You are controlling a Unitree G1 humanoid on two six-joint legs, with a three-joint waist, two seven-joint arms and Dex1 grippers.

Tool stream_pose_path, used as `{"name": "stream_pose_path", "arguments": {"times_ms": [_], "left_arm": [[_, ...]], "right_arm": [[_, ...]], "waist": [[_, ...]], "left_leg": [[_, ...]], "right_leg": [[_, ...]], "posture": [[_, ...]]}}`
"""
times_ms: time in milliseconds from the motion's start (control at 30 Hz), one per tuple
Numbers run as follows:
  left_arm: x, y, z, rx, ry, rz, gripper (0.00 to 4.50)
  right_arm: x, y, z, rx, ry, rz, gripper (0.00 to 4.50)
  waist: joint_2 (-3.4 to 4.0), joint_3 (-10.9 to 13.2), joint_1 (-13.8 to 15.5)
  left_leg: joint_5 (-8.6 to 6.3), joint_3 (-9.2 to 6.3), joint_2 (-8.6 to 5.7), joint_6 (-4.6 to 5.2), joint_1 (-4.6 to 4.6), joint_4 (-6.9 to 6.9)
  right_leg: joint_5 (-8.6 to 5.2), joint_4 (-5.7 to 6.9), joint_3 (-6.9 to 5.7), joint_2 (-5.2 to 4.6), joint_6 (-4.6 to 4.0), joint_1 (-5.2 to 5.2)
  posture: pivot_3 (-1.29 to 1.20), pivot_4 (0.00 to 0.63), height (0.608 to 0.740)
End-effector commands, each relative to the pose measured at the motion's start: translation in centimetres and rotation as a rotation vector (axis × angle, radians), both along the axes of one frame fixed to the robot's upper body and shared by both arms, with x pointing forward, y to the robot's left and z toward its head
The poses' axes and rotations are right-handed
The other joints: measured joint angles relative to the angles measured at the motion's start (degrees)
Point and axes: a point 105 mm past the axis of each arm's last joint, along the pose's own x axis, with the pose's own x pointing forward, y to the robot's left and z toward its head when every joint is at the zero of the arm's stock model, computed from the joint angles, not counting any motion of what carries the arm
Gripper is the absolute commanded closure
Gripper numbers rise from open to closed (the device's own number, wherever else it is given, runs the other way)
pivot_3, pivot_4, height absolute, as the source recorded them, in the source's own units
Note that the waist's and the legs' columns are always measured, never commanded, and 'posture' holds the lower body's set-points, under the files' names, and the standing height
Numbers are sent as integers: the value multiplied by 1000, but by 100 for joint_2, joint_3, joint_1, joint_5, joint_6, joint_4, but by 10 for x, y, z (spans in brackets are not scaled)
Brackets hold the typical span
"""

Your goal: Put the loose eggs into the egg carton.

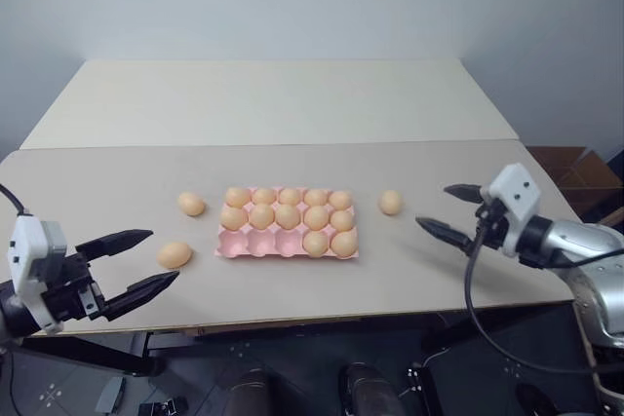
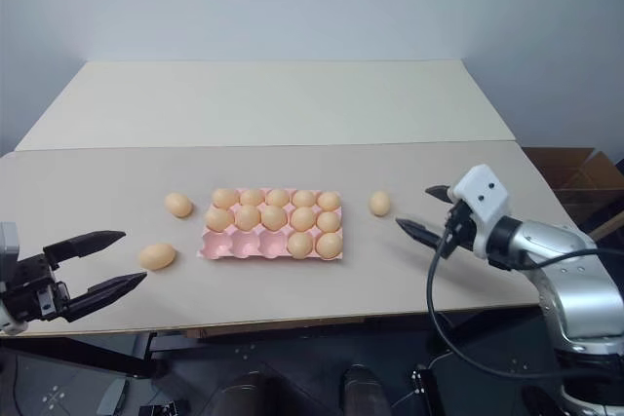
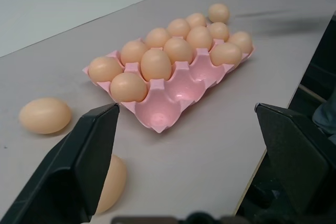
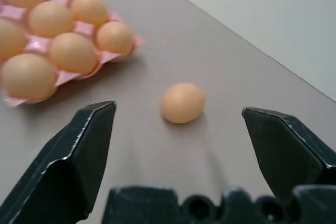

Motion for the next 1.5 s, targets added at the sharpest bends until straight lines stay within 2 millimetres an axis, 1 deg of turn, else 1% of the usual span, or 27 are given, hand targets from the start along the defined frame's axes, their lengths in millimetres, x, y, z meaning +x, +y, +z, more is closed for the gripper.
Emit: {"name": "stream_pose_path", "arguments": {"times_ms": [33, 133, 233, 367, 567, 667, 700, 800, 867, 933, 967, 1000, 1067, 1100, 1167, 1233, 1333, 1367, 1500], "left_arm": [[2, -3, 13, 19, -45, -34, 0], [3, -4, 12, 23, -41, -41, 0], [3, -5, 13, 22, -38, -42, 0], [1, -5, 13, 24, -43, -35, 0], [1, -7, 11, 21, -48, -28, 0], [1, -6, 12, 23, -52, -24, 0], [1, -6, 13, 25, -53, -23, 0], [0, -5, 13, 28, -56, -18, 0], [0, -5, 13, 29, -56, -17, 0], [1, -5, 13, 27, -56, -18, 0], [1, -6, 12, 26, -56, -19, 0], [1, -6, 12, 25, -55, -21, 0], [3, -7, 11, 23, -52, -26, 0], [4, -8, 11, 22, -51, -27, 0], [5, -9, 10, 19, -47, -35, 0], [5, -10, 10, 16, -46, -39, 0], [6, -10, 10, 16, -44, -42, 0], [6, -10, 10, 15, -42, -44, 0], [4, -10, 9, 17, -36, -43, 0]], "right_arm": [[17, 8, -5, 5, -3, -44, 19], [38, 16, -15, 19, 17, -99, 19], [55, 18, -26, 34, 48, -164, 19], [69, 24, -39, 55, 73, -202, 19], [86, 33, -50, 74, 92, -246, 19], [89, 37, -48, 89, 90, -246, 617], [88, 39, -45, 88, 81, -242, 944], [82, 47, -30, 98, 32, -206, 1971], [76, 57, -19, 106, -2, -172, 1971], [64, 80, 1, 121, -54, -100, 1971], [59, 88, 7, 131, -66, -75, 1971], [50, 105, 15, 145, -76, -19, 1971], [31, 138, 22, 160, -69, 87, 1971], [24, 148, 24, 165, -62, 121, 1971], [8, 175, 22, 171, -38, 207, 1971], [-1, 192, 17, 161, -18, 248, 1971], [-2, 203, 5, 109, -2, 254, 1971], [-5, 207, 1, 86, 4, 279, 1971], [-16, 213, -11, 6, 18, 345, 1971]], "waist": [[0, 0, 8], [1, 0, 1], [1, 0, -13], [1, 1, -6], [4, 2, -20], [4, 2, -29], [5, 2, -29], [8, 5, -24], [9, 5, -25], [9, 5, -24], [9, 5, -33], [9, 5, -47], [10, 5, -70], [11, 5, -74], [12, 5, -63], [13, 6, -55], [12, 6, -17], [12, 6, -5], [11, 5, -10]], "left_leg": [[0, -1, 0, 0, -3, 0], [0, -1, -1, 0, -5, 0], [0, 2, -3, 0, -7, 0], [0, 0, -2, 0, -9, -1], [0, -1, -2, 0, -11, -2], [0, -1, -2, 0, -10, -2], [0, -2, -1, 0, -9, -2], [0, -3, -1, 0, -11, -3], [0, -3, 0, 0, -13, -3], [0, -3, 0, 0, -13, -3], [0, -3, 1, 0, -12, -3], [0, -3, 2, 0, -11, -3], [0, -4, 7, 0, -8, -3], [0, -6, 8, 0, -6, -3], [0, -11, 10, -1, -5, -3], [1, -12, 10, -2, -5, -3], [3, -10, 2, -6, -7, -3], [4, -10, 0, -7, -9, -3], [5, -6, -3, -8, -13, -3]], "right_leg": [[0, 0, -1, 1, 0, -1], [3, -1, -1, 0, 2, -1], [6, -4, 2, -2, 5, -2], [16, -3, -2, -1, 26, -2], [20, -1, -3, -1, 31, -5], [21, 0, -2, -1, 31, -4], [21, 1, -3, -1, 31, -4], [21, 1, -4, 0, 32, -6], [21, 2, -4, -1, 32, -7], [21, 2, -4, -1, 33, -8], [21, 2, -4, 0, 33, -8], [21, 4, -4, 1, 33, -9], [21, 12, -3, 3, 31, -11], [20, 14, -4, 5, 30, -11], [18, 19, -8, 8, 26, -11], [18, 20, -10, 6, 25, -11], [17, 17, -11, -3, 24, -10], [17, 15, -12, -6, 24, -10], [17, 5, -11, -10, 23, -10]], "posture": [[0, 150, 740], [0, 150, 740], [0, 150, 740], [0, 150, 740], [0, 150, 740], [0, 150, 740], [0, 150, 740], [0, 150, 740], [0, 150, 740], [0, 150, 740], [0, 150, 740], [0, 150, 740], [0, 150, 740], [0, 150, 740], [0, 150, 740], [0, 150, 740], [0, 150, 740], [0, 150, 740], [0, 150, 740]]}}
